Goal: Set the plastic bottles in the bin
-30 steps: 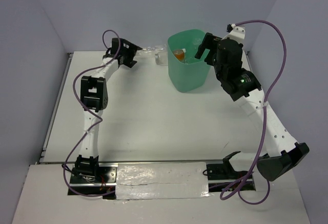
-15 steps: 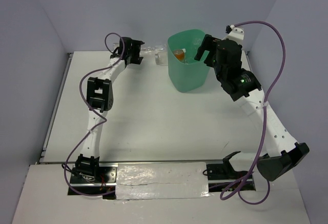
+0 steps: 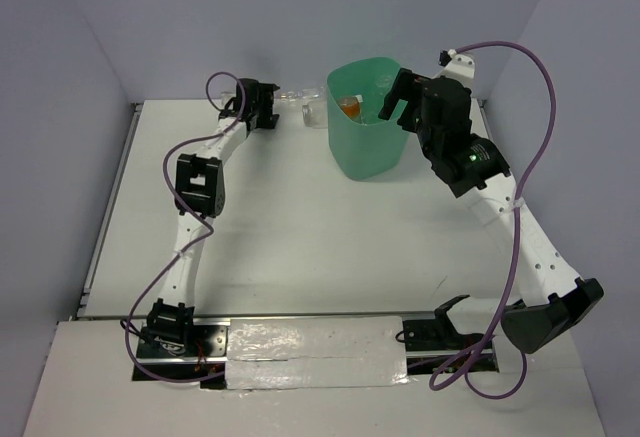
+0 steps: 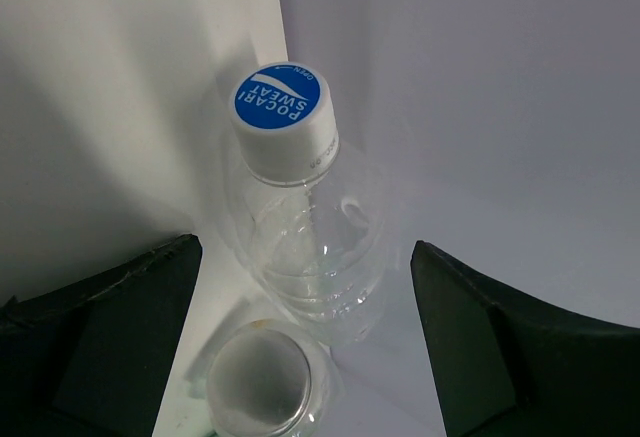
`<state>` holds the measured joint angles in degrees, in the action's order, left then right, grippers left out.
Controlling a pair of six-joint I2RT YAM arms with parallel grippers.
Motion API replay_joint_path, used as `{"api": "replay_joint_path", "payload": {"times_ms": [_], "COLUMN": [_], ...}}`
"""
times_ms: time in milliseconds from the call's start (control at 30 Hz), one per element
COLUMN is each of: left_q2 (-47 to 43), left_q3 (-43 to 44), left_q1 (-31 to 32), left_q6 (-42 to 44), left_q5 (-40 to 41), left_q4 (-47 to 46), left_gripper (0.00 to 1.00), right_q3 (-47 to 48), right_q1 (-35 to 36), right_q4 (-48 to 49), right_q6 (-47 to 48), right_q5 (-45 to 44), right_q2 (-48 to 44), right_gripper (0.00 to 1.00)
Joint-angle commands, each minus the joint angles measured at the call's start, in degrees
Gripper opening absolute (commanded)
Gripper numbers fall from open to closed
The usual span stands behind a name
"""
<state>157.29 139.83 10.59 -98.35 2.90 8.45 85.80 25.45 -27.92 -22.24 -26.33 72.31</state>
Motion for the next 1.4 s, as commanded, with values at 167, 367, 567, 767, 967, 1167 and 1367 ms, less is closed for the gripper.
{"api": "replay_joint_path", "payload": {"times_ms": [167,367,567,767,967,1167,1367], "left_q2": [3.46,6.0,7.76,8.38,6.8,3.21,-4.18], "left_q3": [4.57,6.6,7.12,6.77,4.49,-0.16,-7.63], "left_q1": [0.75,0.75,1.19,1.28,1.36,1.36,1.28], "left_q6": [-3.16,-4.66,-5.45,-5.54,-4.84,-3.61,-0.71], "left_q5": [2.2,2.2,2.2,1.76,1.76,2.2,4.13], "left_q4": [-4.23,-5.37,-5.55,-5.9,-6.34,-7.39,-10.2], "left_gripper": [1.0,1.0,0.99,0.9,0.7,0.68,0.59], "right_q3": [0.86,0.86,0.77,1.12,1.12,1.21,1.3], "right_q1": [-0.23,-0.31,-0.32,-0.23,-0.23,-0.14,-0.23], "right_q4": [0.06,-0.29,-0.29,-0.29,-0.29,-0.55,-1.34], "right_q6": [-0.08,0.0,-0.08,-0.26,-0.7,-1.14,-1.4], "right_q5": [0.31,0.31,0.4,0.4,0.4,0.75,0.49], "right_q2": [0.28,0.72,1.07,1.43,1.51,1.52,0.73], "right_gripper": [1.0,1.0,1.0,1.0,1.0,1.0,1.0]}}
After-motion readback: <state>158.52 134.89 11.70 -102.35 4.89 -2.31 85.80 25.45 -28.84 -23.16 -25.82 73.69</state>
